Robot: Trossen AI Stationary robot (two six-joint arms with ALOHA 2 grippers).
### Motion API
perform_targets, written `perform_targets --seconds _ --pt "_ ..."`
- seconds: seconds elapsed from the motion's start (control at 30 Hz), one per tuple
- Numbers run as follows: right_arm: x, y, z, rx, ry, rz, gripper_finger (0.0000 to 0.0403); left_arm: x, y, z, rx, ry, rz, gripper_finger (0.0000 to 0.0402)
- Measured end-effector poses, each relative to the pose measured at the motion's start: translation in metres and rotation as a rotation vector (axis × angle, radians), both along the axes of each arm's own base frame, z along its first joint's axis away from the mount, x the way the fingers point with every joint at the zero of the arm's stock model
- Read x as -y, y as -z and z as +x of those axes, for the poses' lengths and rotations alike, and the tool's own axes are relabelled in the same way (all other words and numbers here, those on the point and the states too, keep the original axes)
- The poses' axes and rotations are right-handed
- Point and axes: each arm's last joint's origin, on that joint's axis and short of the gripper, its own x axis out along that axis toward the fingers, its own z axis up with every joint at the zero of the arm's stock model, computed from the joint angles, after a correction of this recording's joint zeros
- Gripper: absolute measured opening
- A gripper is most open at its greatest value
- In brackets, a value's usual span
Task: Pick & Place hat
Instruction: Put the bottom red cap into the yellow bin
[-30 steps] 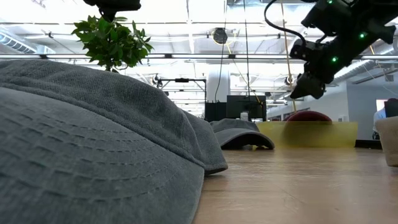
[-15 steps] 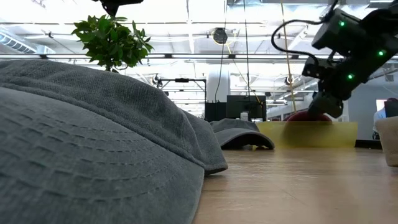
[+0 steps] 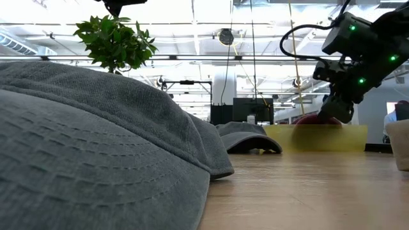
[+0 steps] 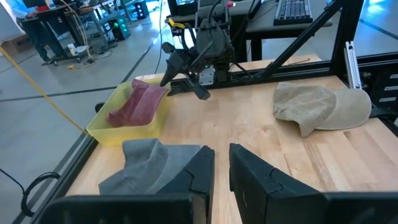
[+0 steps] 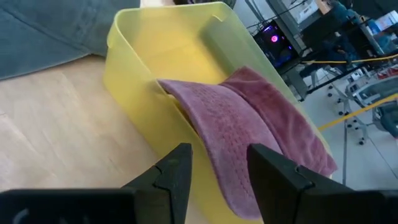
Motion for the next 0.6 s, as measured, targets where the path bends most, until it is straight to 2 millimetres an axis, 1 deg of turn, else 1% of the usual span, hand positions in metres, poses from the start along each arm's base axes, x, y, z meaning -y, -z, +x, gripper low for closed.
perform_targets --seconds 0.1,0.17,0.23,0.4,0.43,0.47,0.6 --pt "0.0004 -0.0004 -0.0005 0.003 0.016 -0.021 0.0128 0.0 -0.0001 0.0 0.0 0.0 -0.001 0.0056" --pt "0.0007 -0.0006 -0.0013 0.002 0.03 -0.037 0.0113 0.0 0.0 0.0 0.0 -0.001 -0.002 0.0056" --pt "0.0008 -0.0006 -0.0014 0.003 0.032 -0.037 0.0092 0.0 0.0 0.0 0.0 -0.001 -0.002 0.0056" --pt "0.0007 -0.0006 -0.0013 0.003 0.031 -0.036 0.002 0.0 0.0001 0.0 -0.001 -0.001 -0.002 0.0056" --pt "0.0007 -0.0006 -0.0013 0.003 0.031 -0.036 0.001 0.0 0.0001 0.0 -0.001 -0.001 -0.002 0.0056" --pt "0.0007 -0.0006 -0.0013 0.004 0.032 -0.036 0.0006 0.0 0.0 0.0 -0.001 -0.001 -0.002 0.0056" --pt "0.0011 -0.0007 -0.0024 0.008 0.052 -0.055 0.0013 0.0 0.0001 0.0 -0.001 -0.001 -0.002 0.0056"
